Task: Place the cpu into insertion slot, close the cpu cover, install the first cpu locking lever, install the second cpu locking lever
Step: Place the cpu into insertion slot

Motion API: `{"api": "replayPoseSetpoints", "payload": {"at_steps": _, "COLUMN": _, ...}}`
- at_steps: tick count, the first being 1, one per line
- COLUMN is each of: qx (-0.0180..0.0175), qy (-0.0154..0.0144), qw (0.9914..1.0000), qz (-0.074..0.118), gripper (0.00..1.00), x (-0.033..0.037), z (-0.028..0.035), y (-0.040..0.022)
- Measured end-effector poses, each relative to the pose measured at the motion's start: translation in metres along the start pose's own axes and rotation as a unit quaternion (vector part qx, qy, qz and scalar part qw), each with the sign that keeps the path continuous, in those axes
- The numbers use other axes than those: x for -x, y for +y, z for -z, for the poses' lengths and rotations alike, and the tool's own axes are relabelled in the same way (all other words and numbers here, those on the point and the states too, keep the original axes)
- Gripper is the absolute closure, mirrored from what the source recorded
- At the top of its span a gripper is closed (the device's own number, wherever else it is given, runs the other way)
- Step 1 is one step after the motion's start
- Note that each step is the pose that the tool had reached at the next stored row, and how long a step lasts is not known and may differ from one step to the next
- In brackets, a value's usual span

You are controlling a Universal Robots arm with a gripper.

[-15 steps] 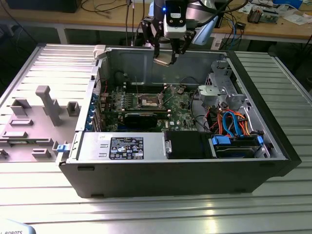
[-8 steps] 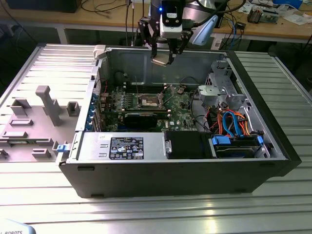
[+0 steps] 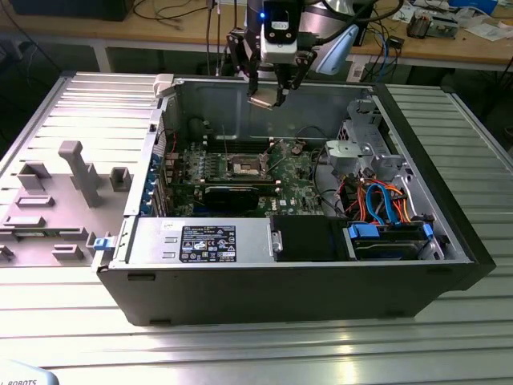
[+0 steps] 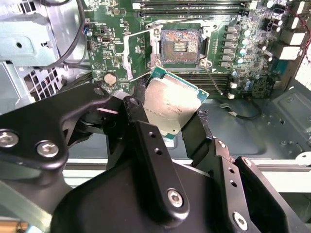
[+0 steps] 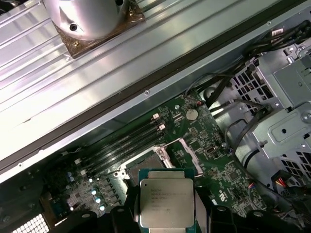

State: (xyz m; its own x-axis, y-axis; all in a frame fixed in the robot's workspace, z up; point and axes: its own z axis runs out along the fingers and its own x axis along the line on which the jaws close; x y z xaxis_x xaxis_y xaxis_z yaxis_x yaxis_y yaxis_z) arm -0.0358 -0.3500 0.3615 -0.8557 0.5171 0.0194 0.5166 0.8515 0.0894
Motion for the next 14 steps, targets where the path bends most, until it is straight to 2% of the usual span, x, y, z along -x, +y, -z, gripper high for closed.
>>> {"api": "replayPoseSetpoints", "payload": {"at_steps": 3, "qx": 0.0005, "qy": -0.0024, "qw": 0.99965, "qz": -0.026, "gripper": 0.46, "x": 0.0, "z": -0.0008, "y": -0.0001}}
{"api": "replayPoseSetpoints", "payload": {"at_steps": 5, "qx": 0.0008, "qy": -0.0041, "qw": 0.99898, "qz": -0.045, "gripper": 0.46, "x": 0.0001, "z": -0.0011, "y": -0.0001}}
{"api": "replayPoseSetpoints", "payload": {"at_steps": 9, "qx": 0.001, "qy": -0.0048, "qw": 0.99855, "qz": -0.054, "gripper": 0.46, "x": 0.0, "z": -0.0012, "y": -0.0001}}
{"api": "replayPoseSetpoints", "payload": {"at_steps": 14, "qx": 0.001, "qy": -0.0048, "qw": 0.99853, "qz": -0.054, "gripper": 0.46, "x": 0.0, "z": -0.0012, "y": -0.0001}}
